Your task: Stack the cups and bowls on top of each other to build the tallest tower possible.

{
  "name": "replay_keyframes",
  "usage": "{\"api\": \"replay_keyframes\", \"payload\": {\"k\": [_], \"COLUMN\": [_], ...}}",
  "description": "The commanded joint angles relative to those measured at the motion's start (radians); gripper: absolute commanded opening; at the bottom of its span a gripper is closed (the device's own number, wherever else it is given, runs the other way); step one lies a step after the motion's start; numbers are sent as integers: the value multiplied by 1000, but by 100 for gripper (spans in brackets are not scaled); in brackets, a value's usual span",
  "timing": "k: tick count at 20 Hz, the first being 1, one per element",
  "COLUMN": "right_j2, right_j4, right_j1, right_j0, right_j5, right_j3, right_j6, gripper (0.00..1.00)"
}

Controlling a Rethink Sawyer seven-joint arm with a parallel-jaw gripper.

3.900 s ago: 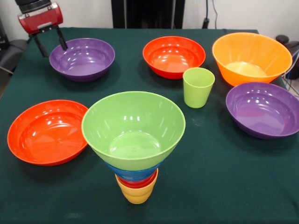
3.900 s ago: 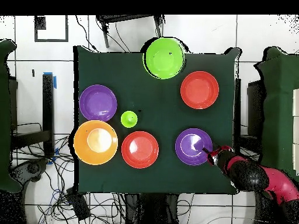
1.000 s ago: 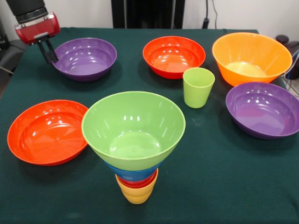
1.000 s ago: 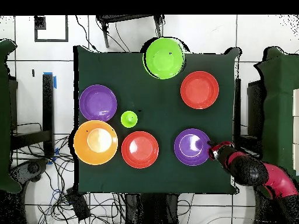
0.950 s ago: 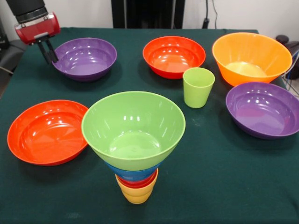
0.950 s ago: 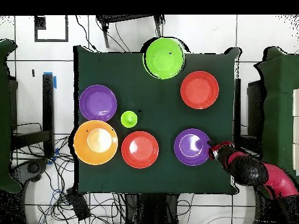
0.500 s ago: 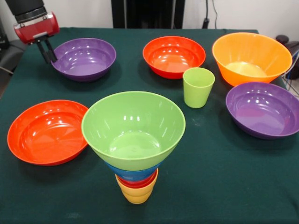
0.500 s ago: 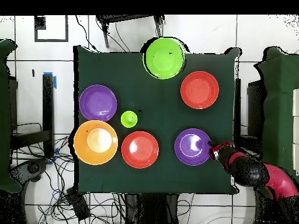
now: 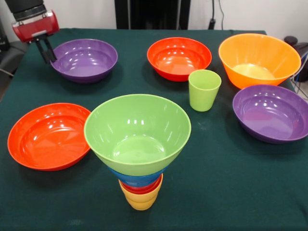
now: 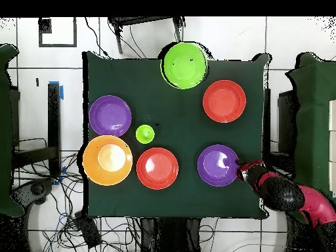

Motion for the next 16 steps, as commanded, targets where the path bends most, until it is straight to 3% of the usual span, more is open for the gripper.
{"api": "replay_keyframes", "payload": {"k": [1, 8, 16], "right_j2": [24, 78, 126], "right_j4": [22, 101, 166], "right_j1": [-114, -200, -221], "right_j0": [49, 12, -24], "right_j5": [139, 146, 168], "right_j3": [72, 157, 211], "right_j6": [-192, -161, -154], "gripper": [0, 0, 0]}}
